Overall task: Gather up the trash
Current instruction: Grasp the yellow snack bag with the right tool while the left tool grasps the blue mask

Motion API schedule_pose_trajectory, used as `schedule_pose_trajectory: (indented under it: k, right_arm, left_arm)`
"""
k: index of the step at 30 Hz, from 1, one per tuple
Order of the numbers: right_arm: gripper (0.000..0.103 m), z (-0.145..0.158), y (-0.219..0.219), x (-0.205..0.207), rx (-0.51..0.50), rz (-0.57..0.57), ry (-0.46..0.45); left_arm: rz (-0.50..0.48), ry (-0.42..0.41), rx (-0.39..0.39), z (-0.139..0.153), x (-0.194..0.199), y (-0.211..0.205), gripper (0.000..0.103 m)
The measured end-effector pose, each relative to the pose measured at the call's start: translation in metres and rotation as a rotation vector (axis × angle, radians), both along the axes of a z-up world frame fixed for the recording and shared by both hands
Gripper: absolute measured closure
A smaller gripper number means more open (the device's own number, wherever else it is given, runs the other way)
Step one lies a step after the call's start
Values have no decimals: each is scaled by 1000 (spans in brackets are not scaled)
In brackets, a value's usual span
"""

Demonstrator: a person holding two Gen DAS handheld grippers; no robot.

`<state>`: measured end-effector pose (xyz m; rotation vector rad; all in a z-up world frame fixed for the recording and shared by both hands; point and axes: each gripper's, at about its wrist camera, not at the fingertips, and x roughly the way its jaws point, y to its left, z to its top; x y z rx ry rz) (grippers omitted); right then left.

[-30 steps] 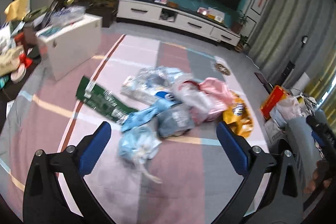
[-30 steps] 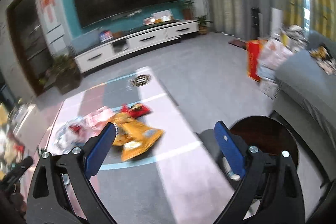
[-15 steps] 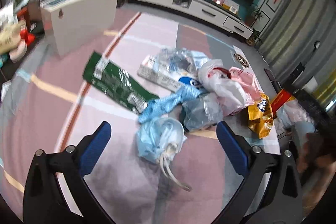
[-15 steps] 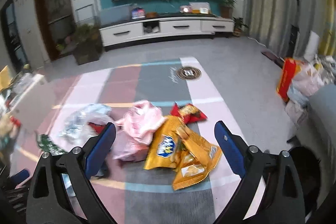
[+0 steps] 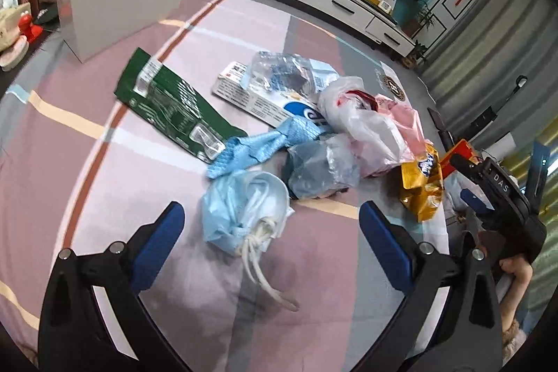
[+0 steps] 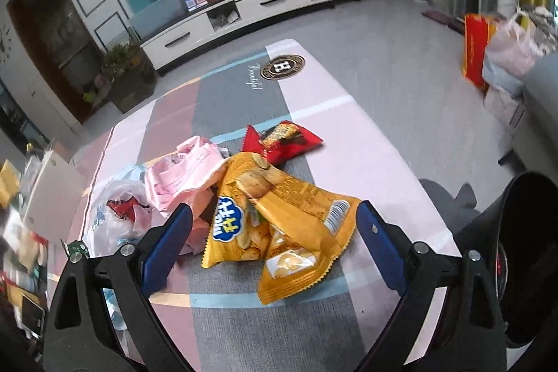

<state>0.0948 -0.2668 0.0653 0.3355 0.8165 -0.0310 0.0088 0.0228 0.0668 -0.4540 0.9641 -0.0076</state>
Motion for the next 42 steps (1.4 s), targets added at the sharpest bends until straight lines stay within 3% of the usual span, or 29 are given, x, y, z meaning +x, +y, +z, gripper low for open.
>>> schedule_pose_trajectory:
  k: [11,17,21,27,30,33,36,40,42]
  right_arm:
    - [17,-19,-9,10,68,7,61]
    - [17,-22,-10,19,126,6,36]
    - [17,-19,3,23,33,-7,-7]
    - [17,-32,16,31,-5,38,57]
    - [17,-35,17,31,-21,40,66]
    - [32,-35,15,29,-28,27,68]
    - [51,-31,18,24,-50,42,54]
    - [65,-23,25,18,-78,65,30]
    - [66,-20,26,16,-76,69,32]
  left_arm:
    - [-27,47,11,-17,7,-10,5]
    - [-8,94,5,-32,13,-7,14]
    - [3,127,-10,-41,17,-3,27]
    - [18,147,21,-47,19,-1,42]
    - [28,148,44,-47,19,1,60]
    - [34,145,30,-46,17,4,72]
    - [37,127,19,-41,14,6,75]
    - [17,82,13,-27,7,2,75]
    - [7,55,20,-18,3,-3,75]
